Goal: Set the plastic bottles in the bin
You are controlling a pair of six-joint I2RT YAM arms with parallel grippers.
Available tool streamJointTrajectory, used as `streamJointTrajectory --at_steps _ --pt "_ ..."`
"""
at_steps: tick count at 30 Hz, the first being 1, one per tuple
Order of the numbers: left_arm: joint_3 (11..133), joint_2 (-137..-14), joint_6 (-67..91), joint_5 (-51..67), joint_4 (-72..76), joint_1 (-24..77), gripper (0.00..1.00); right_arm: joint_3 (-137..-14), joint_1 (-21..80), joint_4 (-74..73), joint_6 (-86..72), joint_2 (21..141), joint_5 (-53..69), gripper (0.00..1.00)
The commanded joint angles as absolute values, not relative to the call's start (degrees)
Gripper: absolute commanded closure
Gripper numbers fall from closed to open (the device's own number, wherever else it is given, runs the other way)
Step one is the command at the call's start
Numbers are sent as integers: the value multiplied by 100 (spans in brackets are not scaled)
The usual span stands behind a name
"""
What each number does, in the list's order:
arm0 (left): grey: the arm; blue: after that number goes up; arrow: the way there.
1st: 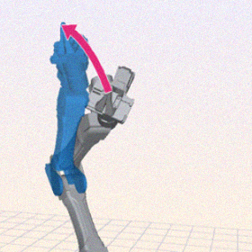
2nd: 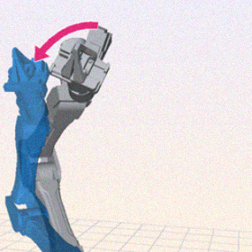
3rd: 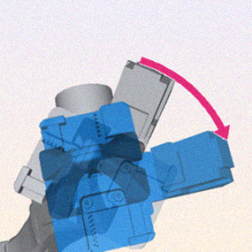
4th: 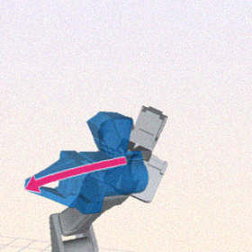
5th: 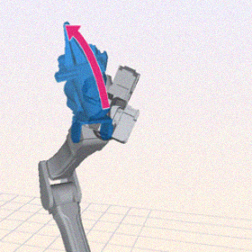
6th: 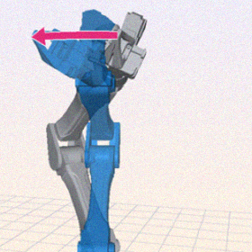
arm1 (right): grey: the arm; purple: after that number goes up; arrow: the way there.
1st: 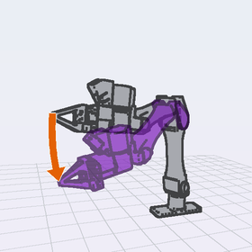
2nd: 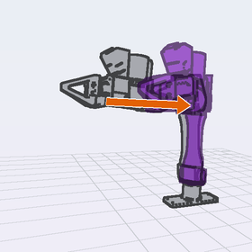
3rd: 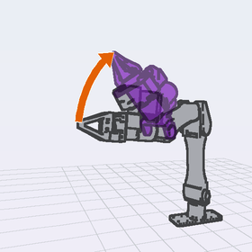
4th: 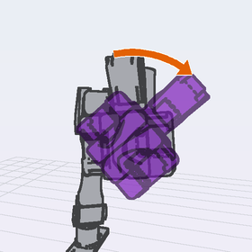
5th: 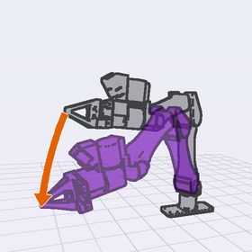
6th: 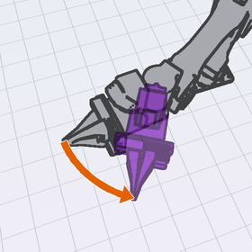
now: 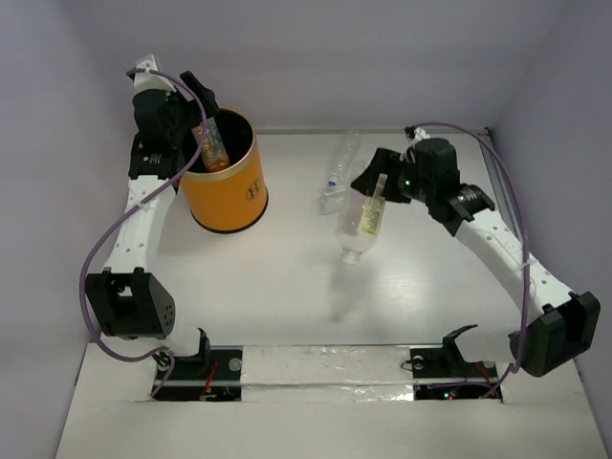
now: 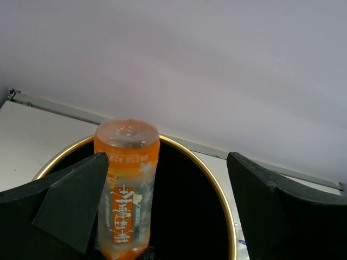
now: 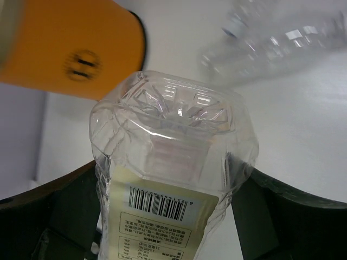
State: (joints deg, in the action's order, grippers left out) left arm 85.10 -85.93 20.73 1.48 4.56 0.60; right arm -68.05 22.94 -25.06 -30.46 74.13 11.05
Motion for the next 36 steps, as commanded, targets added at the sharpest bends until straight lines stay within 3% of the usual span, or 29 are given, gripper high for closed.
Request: streamJointTrajectory --at_steps 1,4,7,10,11,13,14,19,23,29,36 --pt "8736 -8104 2197 360 827 18 9 -7934 2601 -1987 -3471 7382 1371 28" --pt "8702 -7683 2337 325 494 18 4 -9015 2943 -1707 -3717 7839 1292 28" --pt "8315 -7051 2513 509 396 18 8 -10035 3216 -1232 -3981 8436 1187 28" --pt "7876 -6391 2662 791 81 18 25 -11168 3532 -907 -4174 9156 1002 27" --pt "7744 -6224 2759 852 10 18 43 -11467 3699 -827 -4184 9350 828 28" --pt "7436 -5741 2830 853 -436 87 61 -12389 3831 -695 -4210 9965 677 27" --pt "7357 -5617 2847 687 -613 157 75 -12706 3884 -651 -4219 10193 564 27" --pt "6944 -4967 2751 -68 -1449 904 93 -14201 4227 -186 -4017 11511 -296 26" --pt "6952 -4816 2505 -902 -1863 1230 100 -14789 4342 325 -3841 12205 -999 26" --pt "7330 -5080 2276 -1371 -2030 1608 100 -15425 4526 799 -3191 13051 -1888 26" --pt "7786 -5256 2250 -1459 -2179 1854 100 -15451 4702 897 -2234 13667 -1794 24"
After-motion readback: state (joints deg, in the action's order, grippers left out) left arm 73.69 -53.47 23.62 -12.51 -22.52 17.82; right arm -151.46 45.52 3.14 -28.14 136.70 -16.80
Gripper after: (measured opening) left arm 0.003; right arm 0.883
